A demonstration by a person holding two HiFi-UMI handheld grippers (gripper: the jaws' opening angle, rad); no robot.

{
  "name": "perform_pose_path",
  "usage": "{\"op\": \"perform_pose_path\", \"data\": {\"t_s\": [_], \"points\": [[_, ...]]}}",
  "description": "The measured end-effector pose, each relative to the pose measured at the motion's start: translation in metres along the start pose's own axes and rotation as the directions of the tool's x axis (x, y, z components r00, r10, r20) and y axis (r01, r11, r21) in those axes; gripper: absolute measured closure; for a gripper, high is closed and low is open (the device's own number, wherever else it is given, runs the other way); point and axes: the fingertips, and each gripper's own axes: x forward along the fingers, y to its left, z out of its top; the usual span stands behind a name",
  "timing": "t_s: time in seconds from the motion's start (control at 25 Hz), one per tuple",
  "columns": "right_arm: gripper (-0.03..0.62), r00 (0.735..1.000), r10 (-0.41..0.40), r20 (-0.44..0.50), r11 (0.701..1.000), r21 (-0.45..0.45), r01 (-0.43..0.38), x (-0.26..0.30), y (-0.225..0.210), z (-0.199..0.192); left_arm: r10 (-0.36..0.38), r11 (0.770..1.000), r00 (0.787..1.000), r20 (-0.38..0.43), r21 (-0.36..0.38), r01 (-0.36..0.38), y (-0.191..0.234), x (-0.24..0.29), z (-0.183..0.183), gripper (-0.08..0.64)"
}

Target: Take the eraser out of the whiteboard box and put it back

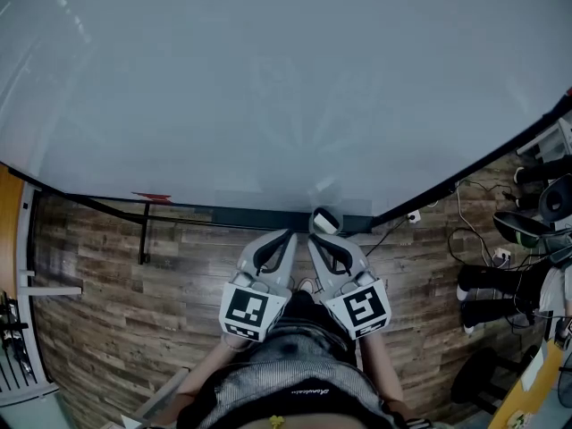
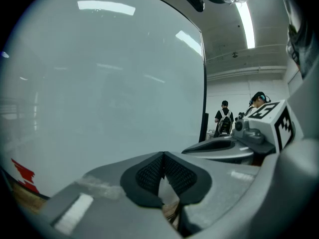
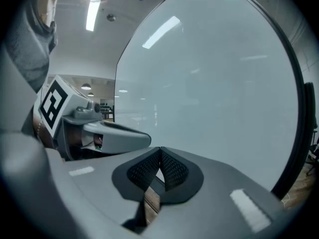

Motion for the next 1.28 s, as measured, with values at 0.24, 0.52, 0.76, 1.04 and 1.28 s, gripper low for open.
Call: {"op": "perform_pose_path", "data": {"t_s": [0.24, 0.52, 0.76, 1.04, 1.28], "points": [[0.589, 0.992, -0.007, 0.124, 1.000, -0.017, 0.009, -0.003, 0.007, 0.038, 0.029, 0.999, 0.997, 0.076, -0.026, -0.027, -0.002, -0.007, 0.028, 0.560], [0.591, 0.987, -0.037, 0.157, 0.998, -0.041, 0.044, -0.004, 0.005, 0.051, 0.030, 1.000, 0.992, 0.121, -0.003, -0.030, -0.003, -0.011, 0.042, 0.560], [0.591, 0.988, -0.046, 0.149, 0.998, -0.039, 0.053, -0.005, 0.003, 0.051, 0.027, 1.000, 0.993, 0.116, -0.003, -0.027, -0.004, -0.012, 0.041, 0.560], [0.591, 0.989, -0.045, 0.138, 0.997, -0.054, 0.053, -0.006, 0.004, 0.050, 0.025, 1.000, 0.992, 0.120, -0.011, -0.024, -0.008, -0.014, 0.041, 0.560], [0.591, 0.990, -0.052, 0.129, 0.997, -0.052, 0.059, -0.010, 0.005, 0.046, 0.022, 1.000, 0.993, 0.117, -0.008, -0.021, -0.011, -0.016, 0.038, 0.560]]}}
